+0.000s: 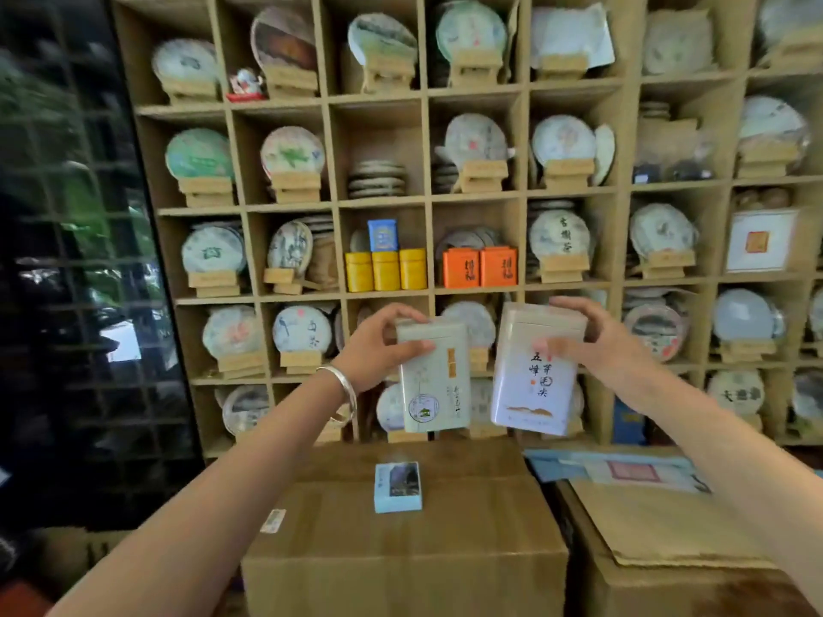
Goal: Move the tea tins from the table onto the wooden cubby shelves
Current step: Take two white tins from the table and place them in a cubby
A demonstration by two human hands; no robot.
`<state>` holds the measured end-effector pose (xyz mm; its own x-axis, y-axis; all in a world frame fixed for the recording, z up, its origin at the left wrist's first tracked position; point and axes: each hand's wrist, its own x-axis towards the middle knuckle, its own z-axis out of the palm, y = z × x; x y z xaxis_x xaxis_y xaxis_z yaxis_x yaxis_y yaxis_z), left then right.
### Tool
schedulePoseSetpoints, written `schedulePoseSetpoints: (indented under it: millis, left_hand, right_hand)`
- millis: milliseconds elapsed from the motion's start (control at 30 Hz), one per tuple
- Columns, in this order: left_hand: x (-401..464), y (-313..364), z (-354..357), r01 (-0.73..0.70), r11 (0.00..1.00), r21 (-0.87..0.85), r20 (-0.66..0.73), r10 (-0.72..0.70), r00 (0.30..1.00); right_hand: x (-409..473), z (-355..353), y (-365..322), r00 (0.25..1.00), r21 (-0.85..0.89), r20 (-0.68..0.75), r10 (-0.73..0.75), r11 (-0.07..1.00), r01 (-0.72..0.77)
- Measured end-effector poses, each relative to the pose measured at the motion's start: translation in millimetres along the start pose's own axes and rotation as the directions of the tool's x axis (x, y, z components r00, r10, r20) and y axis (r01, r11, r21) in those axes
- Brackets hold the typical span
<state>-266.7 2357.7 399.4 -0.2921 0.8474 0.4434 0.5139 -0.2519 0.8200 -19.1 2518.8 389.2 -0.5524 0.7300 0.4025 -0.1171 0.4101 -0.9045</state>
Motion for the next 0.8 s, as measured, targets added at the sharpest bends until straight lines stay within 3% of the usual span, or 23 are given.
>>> schedulePoseSetpoints:
  millis: [233,533,800]
  left_hand:
    - [40,1,-105,-0.010,0.997,0.082,-0.176,0.025,0.984]
    - [138,-17,-218,-0.049,0.998,0.048,-0.300,0.061,0.952]
    - [247,-29,-282,-0.092,0.996,0.016,-0.270,0.092,0.958]
  right_hand:
    - [112,86,-43,0.990,0.040,0.112,-0.086,0.996,0.082]
    - [260,162,-57,0.969,0.092,0.122,-0.215,0.974,0.205]
    - [368,196,-76,0.955,0.036,0.107,-0.277,0.961,0.275]
